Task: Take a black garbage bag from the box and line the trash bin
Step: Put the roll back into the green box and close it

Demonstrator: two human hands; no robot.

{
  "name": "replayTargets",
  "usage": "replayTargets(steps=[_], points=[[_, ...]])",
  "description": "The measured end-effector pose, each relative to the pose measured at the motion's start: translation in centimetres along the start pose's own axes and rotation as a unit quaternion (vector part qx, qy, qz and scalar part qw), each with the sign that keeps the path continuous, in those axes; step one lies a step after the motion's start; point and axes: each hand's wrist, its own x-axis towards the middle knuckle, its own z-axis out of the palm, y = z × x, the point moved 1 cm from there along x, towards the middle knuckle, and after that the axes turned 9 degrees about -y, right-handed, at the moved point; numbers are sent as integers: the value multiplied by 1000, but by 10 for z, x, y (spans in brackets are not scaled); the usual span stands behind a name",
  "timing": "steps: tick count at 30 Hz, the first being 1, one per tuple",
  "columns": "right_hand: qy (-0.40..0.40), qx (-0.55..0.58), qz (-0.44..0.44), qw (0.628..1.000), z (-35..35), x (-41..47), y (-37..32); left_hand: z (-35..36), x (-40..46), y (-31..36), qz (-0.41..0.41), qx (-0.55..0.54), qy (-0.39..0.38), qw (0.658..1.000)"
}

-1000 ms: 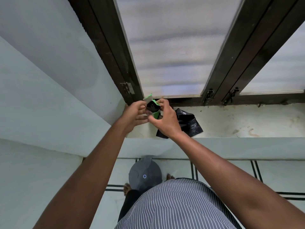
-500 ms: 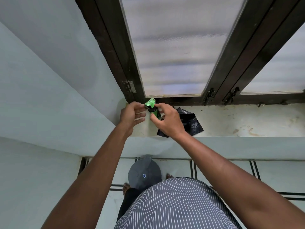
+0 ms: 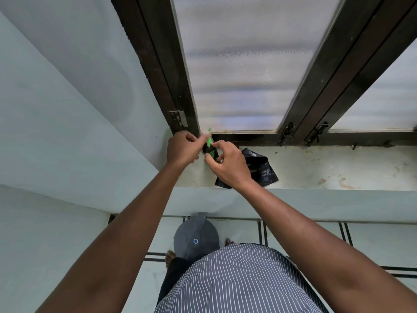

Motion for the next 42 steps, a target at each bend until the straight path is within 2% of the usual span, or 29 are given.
replayTargets(steps=[4,9,12,18,25,27,29,34,36,38,40,42], points=[[-1,-3,7,1000,1,2,1,1,6,8,-26,-73,0,997],[35,28,29,999,-1,10,4,5,5,-5,47,-104,-59,992],[37,48,50,997,-4,15,7,6,4,-14,53,-116,-82,988],[23,114,118,986,-7,25,3,6,5,-15,27,-166,-55,984],[-1,169,162,972,-6,38,3,6,-1,-22,71,-169,-36,982],[-9,172,152,973,-6,37,6,6,-2,-23,75,-157,-44,984],[-28,174,127,976,-7,34,6,6,-1,-25,105,-98,-41,989],[-137,193,91,967,-22,28,4,6,-5,-34,127,-40,-23,991],[-154,131,68,977,-31,27,3,4,-5,-38,134,-34,-21,990],[-134,54,29,989,-39,29,1,4,-2,-40,146,-34,-27,988],[-137,27,-1,990,-45,36,-2,6,-2,-38,157,-27,-31,987],[-176,14,-8,984,-50,42,-8,10,-3,-35,162,-25,-30,986]])
